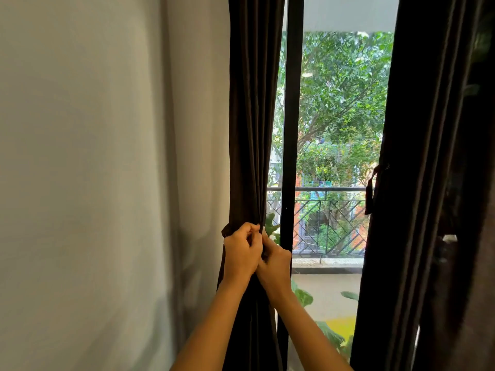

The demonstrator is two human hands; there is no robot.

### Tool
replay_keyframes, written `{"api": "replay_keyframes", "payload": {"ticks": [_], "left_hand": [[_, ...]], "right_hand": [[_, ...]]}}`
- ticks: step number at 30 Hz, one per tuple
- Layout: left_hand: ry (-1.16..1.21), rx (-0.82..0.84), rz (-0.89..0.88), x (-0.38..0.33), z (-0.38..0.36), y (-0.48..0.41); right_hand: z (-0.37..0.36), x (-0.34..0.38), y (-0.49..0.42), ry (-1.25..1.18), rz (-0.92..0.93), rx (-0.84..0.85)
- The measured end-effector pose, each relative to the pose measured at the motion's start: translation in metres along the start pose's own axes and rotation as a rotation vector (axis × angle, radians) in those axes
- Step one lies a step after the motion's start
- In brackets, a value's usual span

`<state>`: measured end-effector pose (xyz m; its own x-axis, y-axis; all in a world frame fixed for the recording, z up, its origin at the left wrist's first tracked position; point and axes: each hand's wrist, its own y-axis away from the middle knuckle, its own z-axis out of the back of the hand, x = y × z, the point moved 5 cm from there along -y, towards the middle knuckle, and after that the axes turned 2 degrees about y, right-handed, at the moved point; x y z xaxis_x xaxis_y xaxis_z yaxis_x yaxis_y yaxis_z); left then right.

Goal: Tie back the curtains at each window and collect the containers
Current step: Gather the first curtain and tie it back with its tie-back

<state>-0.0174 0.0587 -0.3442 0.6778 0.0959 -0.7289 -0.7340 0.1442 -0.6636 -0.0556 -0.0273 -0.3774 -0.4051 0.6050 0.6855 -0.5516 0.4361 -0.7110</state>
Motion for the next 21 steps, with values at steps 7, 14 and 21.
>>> {"api": "replay_keyframes", "payload": {"ticks": [7,14,21], "left_hand": [[0.017,-0.032,0.043,0.013,0.016,-0.020],[0.045,0.058,0.226,0.048,0.016,-0.037],[0.038,-0.023,0.040,0.030,0.013,-0.011]], "right_hand": [[0.012,-0.012,-0.011,0.182,-0.034,-0.040],[0.015,-0.017,-0.009,0.187,-0.068,-0.093],[0.018,-0.010,-0.007,0.278,-0.064,-0.144]]}}
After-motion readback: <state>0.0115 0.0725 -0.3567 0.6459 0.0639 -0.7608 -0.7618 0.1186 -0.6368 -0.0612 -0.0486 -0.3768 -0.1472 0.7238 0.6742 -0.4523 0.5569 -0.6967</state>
